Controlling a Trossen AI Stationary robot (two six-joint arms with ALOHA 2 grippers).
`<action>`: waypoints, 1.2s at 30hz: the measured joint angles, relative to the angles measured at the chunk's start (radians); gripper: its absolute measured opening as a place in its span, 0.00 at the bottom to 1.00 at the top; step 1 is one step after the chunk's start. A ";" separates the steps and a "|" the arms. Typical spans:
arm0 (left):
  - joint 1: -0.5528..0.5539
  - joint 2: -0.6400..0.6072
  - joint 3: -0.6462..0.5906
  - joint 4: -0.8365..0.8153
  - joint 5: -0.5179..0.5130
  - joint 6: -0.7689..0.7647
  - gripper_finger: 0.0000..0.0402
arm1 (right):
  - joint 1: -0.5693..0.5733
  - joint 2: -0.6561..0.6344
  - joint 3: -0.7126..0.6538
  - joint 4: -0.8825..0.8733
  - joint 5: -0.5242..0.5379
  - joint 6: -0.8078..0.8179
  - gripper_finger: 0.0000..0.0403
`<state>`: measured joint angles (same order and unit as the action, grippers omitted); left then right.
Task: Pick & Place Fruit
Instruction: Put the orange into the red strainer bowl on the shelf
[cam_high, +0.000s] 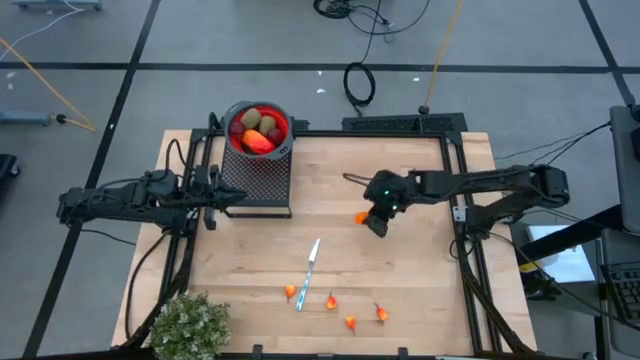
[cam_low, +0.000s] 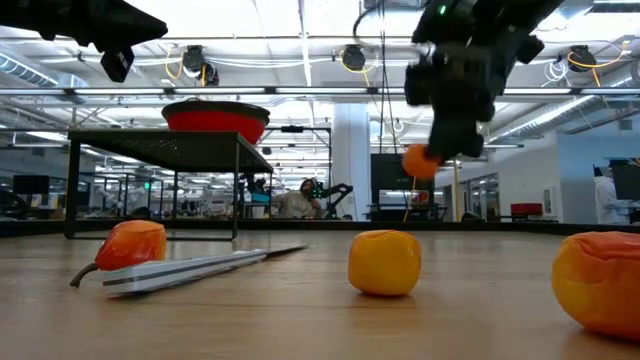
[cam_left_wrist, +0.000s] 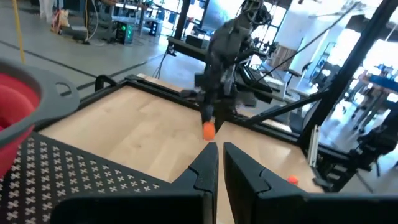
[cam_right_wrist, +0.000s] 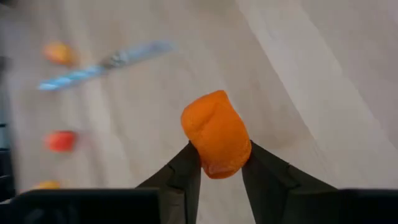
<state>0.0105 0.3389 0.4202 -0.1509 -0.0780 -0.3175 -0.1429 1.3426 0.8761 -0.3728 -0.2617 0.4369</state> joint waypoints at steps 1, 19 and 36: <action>0.000 0.000 0.000 0.000 0.000 -0.018 0.06 | 0.000 -0.021 0.000 0.034 -0.014 -0.008 0.23; 0.000 0.002 0.000 0.001 -0.001 -0.144 0.06 | 0.000 -0.217 0.000 0.525 -0.107 -0.558 0.23; 0.000 0.045 0.000 0.072 -0.046 -0.101 0.09 | -0.001 -0.216 0.000 0.589 -0.103 -0.761 0.23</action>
<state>0.0105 0.3843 0.4202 -0.0790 -0.1237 -0.4181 -0.1436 1.1263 0.8761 0.2161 -0.3645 -0.3237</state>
